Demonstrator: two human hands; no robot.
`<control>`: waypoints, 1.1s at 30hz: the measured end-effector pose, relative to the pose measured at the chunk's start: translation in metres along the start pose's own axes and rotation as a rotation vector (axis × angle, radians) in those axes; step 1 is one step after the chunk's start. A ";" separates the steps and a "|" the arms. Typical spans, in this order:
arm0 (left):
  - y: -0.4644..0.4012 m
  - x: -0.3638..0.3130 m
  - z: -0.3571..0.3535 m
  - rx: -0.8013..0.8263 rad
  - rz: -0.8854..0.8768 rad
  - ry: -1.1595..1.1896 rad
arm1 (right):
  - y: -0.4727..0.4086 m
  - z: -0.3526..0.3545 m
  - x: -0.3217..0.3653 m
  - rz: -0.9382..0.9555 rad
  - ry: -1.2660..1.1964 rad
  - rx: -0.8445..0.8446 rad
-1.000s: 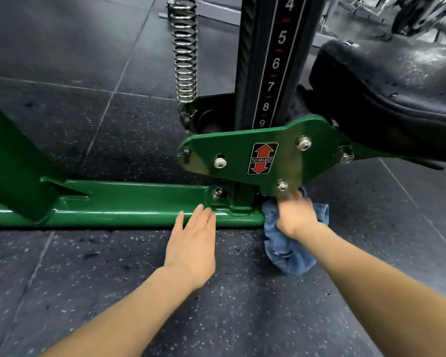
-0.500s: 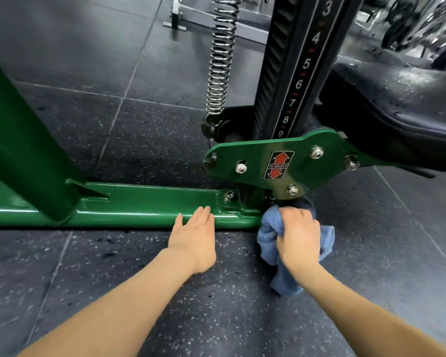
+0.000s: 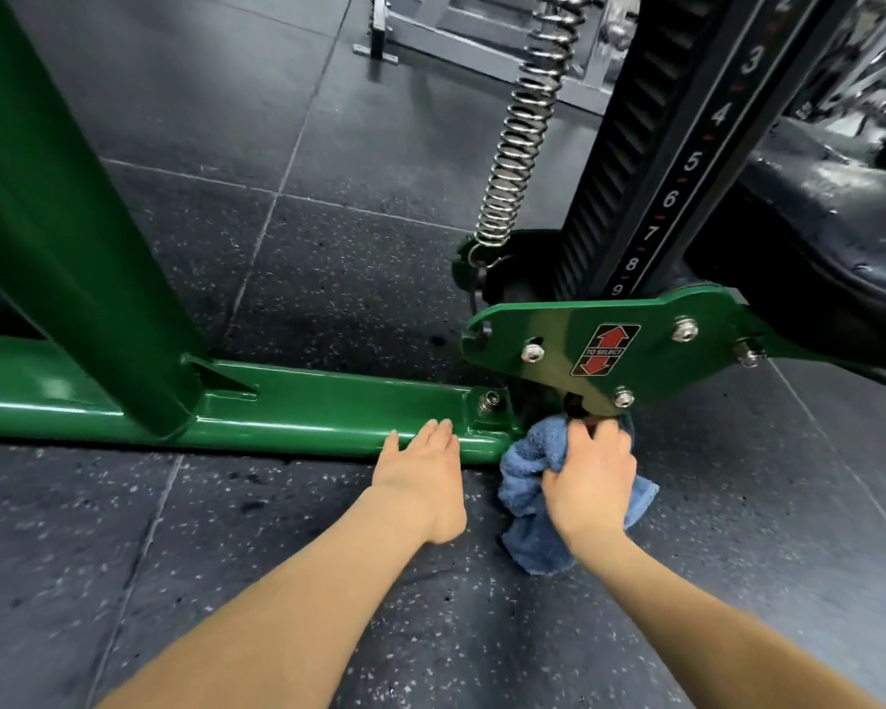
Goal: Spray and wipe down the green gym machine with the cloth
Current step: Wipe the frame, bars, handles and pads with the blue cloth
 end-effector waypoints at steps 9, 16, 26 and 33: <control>0.006 0.013 0.008 -0.140 -0.006 0.125 | 0.051 0.018 0.060 0.057 -0.314 -0.134; 0.013 0.031 0.002 -0.138 0.017 0.076 | 0.035 -0.009 0.109 0.103 -0.001 0.003; 0.018 0.022 0.027 -0.209 0.017 0.580 | 0.052 0.049 0.048 0.536 -0.187 -0.240; 0.023 0.017 0.078 -0.466 -0.056 0.877 | 0.023 0.157 0.074 0.792 -0.171 -0.556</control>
Point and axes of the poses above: each hand's wrist, its own y-axis away from the middle knuckle, its own z-axis out of the back of the hand, x = y × z, the point moved 2 cm from there along -y, towards the middle knuckle, and after that the axes turned 2 degrees about y, right-handed, at the moved point
